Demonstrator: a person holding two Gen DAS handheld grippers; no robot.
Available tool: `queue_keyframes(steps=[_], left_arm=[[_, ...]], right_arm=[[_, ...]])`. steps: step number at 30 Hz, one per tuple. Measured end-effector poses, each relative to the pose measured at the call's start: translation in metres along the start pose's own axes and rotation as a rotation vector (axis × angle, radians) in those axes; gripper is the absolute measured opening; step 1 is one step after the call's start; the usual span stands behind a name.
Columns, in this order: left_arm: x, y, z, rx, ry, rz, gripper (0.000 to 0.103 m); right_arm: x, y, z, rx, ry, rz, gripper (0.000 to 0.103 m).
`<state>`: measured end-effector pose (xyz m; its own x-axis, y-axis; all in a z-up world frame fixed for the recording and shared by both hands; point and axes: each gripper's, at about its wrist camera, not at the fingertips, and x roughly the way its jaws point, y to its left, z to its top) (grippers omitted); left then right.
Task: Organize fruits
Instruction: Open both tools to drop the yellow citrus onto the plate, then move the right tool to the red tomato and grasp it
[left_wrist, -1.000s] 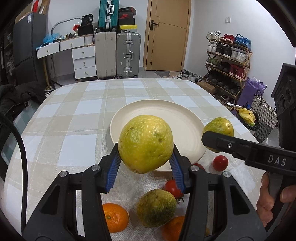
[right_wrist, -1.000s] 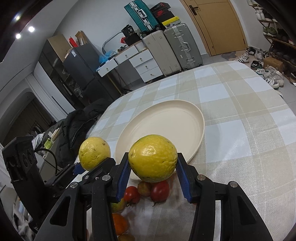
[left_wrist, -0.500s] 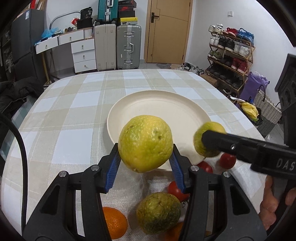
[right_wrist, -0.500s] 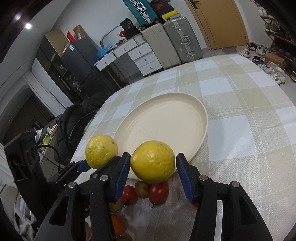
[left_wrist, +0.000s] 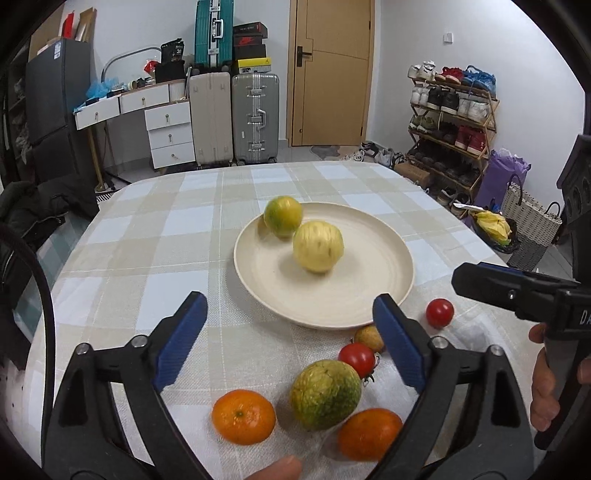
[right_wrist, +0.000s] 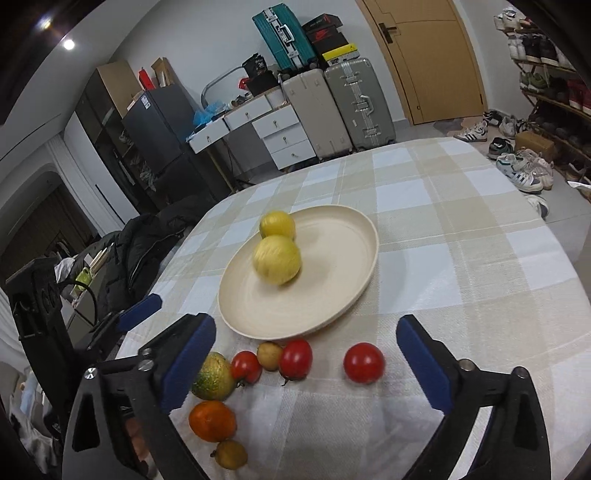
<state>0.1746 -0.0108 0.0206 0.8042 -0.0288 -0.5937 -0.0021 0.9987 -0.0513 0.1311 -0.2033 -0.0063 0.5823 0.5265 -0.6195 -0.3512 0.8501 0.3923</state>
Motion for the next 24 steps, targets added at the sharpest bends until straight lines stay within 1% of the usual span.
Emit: queue_keyframes(steps=[1,3,5,10,13,18,24], left_arm=[[-0.006,0.001,-0.001,0.000,-0.005,-0.003,0.103],[-0.017,0.002,-0.003,0.000,-0.025,-0.001,0.103],[-0.030,0.005,-0.005,-0.001,-0.037,0.000,0.103],[-0.055,0.012,-0.018,-0.008,-0.043,0.017,0.103],[-0.067,0.016,-0.028,-0.010,-0.039,0.024,0.103],[-0.081,0.019,-0.042,0.004,-0.029,0.029,0.103],[-0.087,0.028,-0.045,-0.012,-0.023,0.034,0.103]], right_arm=[[-0.004,-0.001,-0.001,0.002,-0.005,0.002,0.103],[-0.010,-0.002,-0.003,0.000,-0.011,0.001,0.103],[-0.016,-0.002,-0.006,-0.012,-0.018,-0.017,0.103],[-0.025,0.003,-0.017,-0.070,-0.020,-0.041,0.103],[-0.023,0.008,-0.021,-0.111,0.016,-0.053,0.103],[-0.021,0.013,-0.024,-0.138,0.034,-0.066,0.103],[-0.019,0.012,-0.029,-0.148,0.053,-0.086,0.103]])
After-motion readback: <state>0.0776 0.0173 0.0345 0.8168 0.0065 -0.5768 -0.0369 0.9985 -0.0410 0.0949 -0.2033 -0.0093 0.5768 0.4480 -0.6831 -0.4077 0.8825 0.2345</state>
